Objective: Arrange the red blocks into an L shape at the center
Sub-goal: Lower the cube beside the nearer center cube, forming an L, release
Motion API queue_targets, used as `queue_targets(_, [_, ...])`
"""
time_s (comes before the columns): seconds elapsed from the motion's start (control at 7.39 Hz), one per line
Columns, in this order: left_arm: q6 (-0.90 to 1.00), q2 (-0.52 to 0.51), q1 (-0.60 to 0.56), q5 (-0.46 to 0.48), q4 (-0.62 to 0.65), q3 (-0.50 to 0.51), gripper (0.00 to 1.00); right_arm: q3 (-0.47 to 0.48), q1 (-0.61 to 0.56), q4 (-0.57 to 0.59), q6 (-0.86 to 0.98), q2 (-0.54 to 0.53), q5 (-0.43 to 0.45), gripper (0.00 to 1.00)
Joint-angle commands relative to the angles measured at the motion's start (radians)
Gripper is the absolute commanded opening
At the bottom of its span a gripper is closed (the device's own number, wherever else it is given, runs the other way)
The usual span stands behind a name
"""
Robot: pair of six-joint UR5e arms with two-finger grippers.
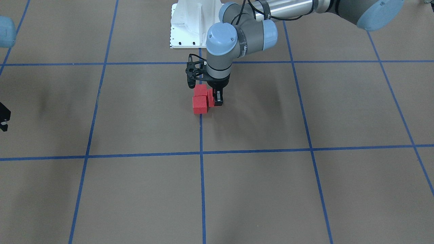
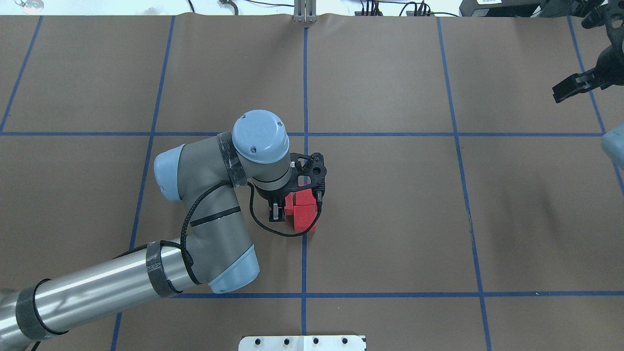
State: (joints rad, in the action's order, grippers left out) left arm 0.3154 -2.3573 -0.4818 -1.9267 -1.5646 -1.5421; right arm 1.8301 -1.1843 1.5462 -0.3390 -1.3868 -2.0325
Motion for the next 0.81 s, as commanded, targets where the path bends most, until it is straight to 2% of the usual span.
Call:
queue_targets(0.0, [-0.001,-0.002,-0.001,0.0,0.0,0.002,0.0,0.0,0.0,0.0,0.0,0.0,0.0,1.0])
queue_targets(0.68, [-0.024,-0.002,0.0,0.002,0.0,0.008,0.0,0.0,0.0,0.0,0.0,0.002,0.0,1.0])
